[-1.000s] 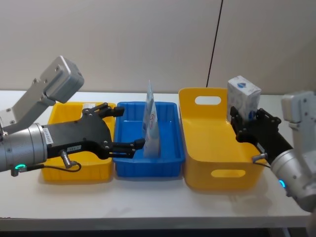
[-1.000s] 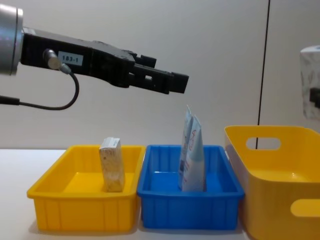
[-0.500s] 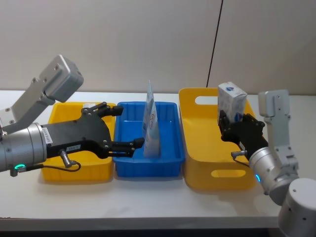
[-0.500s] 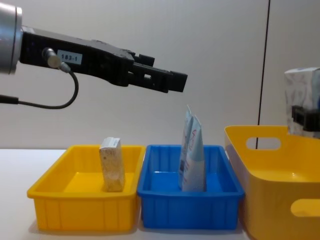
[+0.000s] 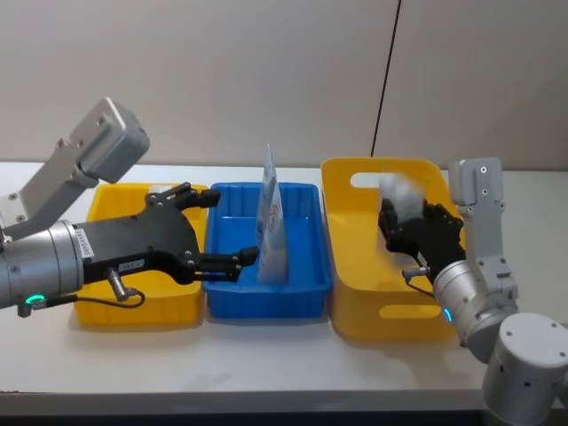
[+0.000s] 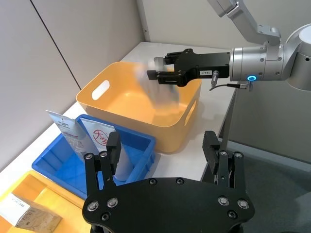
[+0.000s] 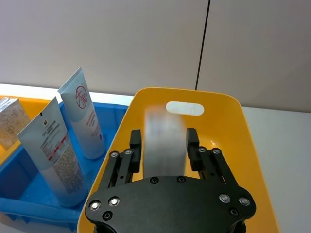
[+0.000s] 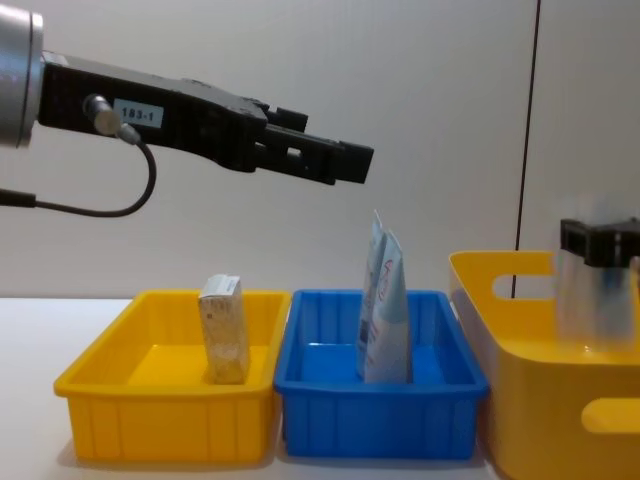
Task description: Bimanual collaborative sorting of washing and personal care products
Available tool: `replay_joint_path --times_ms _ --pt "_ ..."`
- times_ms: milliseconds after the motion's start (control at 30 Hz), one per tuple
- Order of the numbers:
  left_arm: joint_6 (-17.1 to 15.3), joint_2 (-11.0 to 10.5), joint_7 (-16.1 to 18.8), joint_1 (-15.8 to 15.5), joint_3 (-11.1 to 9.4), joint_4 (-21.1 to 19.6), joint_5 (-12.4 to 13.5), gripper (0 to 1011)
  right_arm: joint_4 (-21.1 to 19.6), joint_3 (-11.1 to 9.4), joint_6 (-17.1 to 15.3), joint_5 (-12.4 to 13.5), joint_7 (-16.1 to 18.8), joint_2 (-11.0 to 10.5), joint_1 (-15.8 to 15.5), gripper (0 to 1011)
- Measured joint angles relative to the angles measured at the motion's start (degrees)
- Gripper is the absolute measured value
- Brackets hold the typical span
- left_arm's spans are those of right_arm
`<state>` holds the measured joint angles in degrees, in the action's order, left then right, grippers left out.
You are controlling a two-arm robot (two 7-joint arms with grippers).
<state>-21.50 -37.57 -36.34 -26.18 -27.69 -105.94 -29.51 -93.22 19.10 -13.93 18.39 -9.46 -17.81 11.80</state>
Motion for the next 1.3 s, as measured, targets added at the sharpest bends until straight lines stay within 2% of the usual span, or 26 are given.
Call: replay_joint_path --times_ms 100,167,333,567,933,1300 --pt "-0.02 0.00 0.02 0.01 0.01 -0.02 0.00 1001 0.14 0.06 -0.13 -0.06 -0.10 0.18 0.11 607" --pt "-0.03 0.00 0.03 0.02 0.00 -0.03 0.00 1001 0.22 0.08 -0.19 -0.08 -0.17 0.28 0.17 642" --pt "-0.04 -0.01 0.06 0.03 0.00 -0.04 0.00 1001 0.43 0.15 -0.42 -0.14 -0.30 0.53 0.35 825" --pt "-0.04 0.00 0.08 0.03 0.00 -0.05 0.00 1001 0.53 0.19 -0.55 -0.17 -0.35 0.69 0.44 1000" --pt "-0.04 0.00 0.09 0.02 0.00 -0.05 0.00 1001 -1.16 0.56 -2.00 1.20 2.53 0.58 0.17 1004" --pt "-0.04 0.00 0.09 0.03 0.00 -0.05 0.00 1001 -3.52 2.12 -5.94 4.00 7.94 0.74 1.19 1004"
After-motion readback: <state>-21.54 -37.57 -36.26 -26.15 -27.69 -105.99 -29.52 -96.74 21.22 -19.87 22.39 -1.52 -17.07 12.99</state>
